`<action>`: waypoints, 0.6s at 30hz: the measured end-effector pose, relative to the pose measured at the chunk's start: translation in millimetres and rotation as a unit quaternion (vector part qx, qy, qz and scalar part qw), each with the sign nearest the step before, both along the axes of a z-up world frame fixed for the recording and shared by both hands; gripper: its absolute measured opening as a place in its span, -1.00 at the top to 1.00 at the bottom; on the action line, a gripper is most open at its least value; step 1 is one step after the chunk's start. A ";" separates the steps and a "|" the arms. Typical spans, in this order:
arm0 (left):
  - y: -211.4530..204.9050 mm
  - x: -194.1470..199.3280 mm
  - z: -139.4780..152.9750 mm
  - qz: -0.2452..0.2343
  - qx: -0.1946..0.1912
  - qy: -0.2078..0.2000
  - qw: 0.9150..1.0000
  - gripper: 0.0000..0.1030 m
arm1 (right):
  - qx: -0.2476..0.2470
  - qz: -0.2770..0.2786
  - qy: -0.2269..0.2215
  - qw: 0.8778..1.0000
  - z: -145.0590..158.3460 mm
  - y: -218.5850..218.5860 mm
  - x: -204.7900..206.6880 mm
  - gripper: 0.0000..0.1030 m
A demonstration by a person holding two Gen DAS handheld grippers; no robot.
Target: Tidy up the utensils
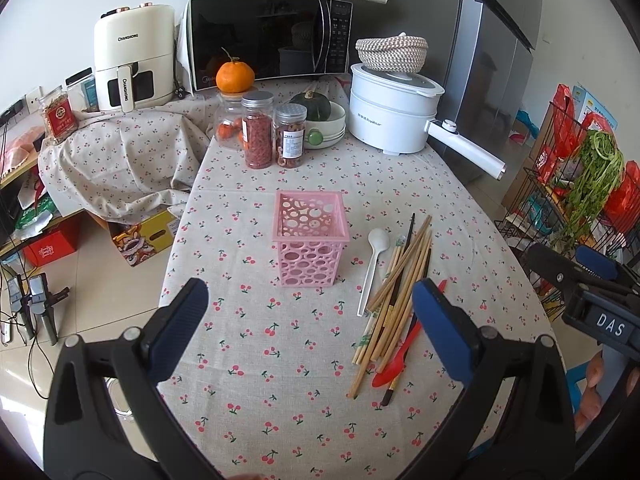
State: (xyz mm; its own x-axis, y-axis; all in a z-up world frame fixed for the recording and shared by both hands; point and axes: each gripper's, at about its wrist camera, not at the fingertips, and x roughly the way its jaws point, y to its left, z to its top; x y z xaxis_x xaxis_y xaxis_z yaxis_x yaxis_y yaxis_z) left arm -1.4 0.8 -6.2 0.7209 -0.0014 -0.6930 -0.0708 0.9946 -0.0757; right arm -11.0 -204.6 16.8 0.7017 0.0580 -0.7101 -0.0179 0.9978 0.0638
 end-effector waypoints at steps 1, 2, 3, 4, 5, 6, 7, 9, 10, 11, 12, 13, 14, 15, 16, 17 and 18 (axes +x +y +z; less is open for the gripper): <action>0.0 -0.1 0.0 0.000 0.000 0.000 1.000 -0.97 | 0.000 0.000 0.000 1.000 -0.1 0.0 0.0 -1.00; -0.2 -0.4 0.3 0.000 0.000 -0.001 1.000 -0.97 | 0.001 0.000 0.000 1.000 -0.2 0.0 0.1 -1.00; -0.7 -0.7 0.9 0.000 0.000 -0.002 1.000 -0.97 | 0.001 0.000 0.001 1.000 -0.5 0.0 0.2 -1.00; -1.2 -1.1 1.3 0.000 0.000 -0.003 1.000 -0.97 | 0.001 -0.001 0.001 1.000 -0.6 -0.1 0.1 -1.00; -1.4 -1.2 1.6 -0.001 0.000 -0.003 1.000 -0.97 | 0.001 -0.001 0.001 1.000 -0.7 0.0 -0.1 -1.00; -2.6 -1.7 1.6 -0.001 0.001 -0.004 1.000 -0.97 | 0.001 -0.001 0.001 1.000 -0.8 -0.1 -0.1 -1.00; -3.2 -2.0 1.6 -0.002 0.001 -0.004 1.000 -0.97 | 0.001 -0.001 0.001 1.000 -0.9 -0.1 -0.1 -1.00; -3.9 -2.7 1.8 -0.003 0.001 -0.003 1.000 -0.97 | 0.001 -0.001 0.001 1.000 -0.7 0.0 0.0 -1.00; -4.0 -2.7 1.8 -0.003 0.001 -0.003 1.000 -0.97 | 0.001 -0.001 0.001 1.000 -0.9 0.1 -0.1 -1.00; -4.1 -2.7 1.9 -0.003 0.001 -0.003 1.000 -0.97 | 0.001 -0.001 0.002 1.000 -1.3 0.1 -0.3 -1.00; -4.2 -2.8 2.0 -0.003 0.001 -0.004 1.000 -0.97 | 0.002 -0.002 0.002 1.000 -2.3 -0.2 -0.3 -1.00; -4.3 -2.9 2.0 -0.003 0.002 -0.005 1.000 -0.97 | 0.002 -0.002 0.003 1.000 -2.5 -0.1 -0.5 -1.00; -4.6 -2.8 1.9 -0.003 0.003 -0.005 1.000 -0.97 | 0.003 -0.003 0.003 1.000 -2.7 0.0 -0.6 -1.00; -4.5 -3.0 1.5 -0.003 0.002 -0.005 1.000 -0.97 | 0.003 -0.003 0.003 1.000 -2.9 0.3 -1.0 -1.00; -4.5 -3.1 1.5 -0.003 0.002 -0.005 1.000 -0.97 | 0.003 -0.003 0.003 1.000 -2.8 0.5 -0.6 -1.00; -4.6 -3.5 1.5 -0.003 0.002 -0.005 1.000 -0.97 | 0.003 -0.003 0.004 1.000 -2.7 0.3 -0.3 -1.00; -4.7 -3.5 1.5 -0.003 0.002 -0.005 1.000 -0.97 | 0.003 -0.003 0.004 1.000 -2.7 0.2 -0.4 -1.00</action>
State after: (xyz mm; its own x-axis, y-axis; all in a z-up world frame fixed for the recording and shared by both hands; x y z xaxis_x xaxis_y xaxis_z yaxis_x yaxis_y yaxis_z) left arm -4.9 -3.8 -4.8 0.7283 -0.0038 -0.6852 -0.0632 0.9953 -0.0727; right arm -11.4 -204.5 14.1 0.6966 0.0587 -0.7151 -0.0116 0.9974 0.0706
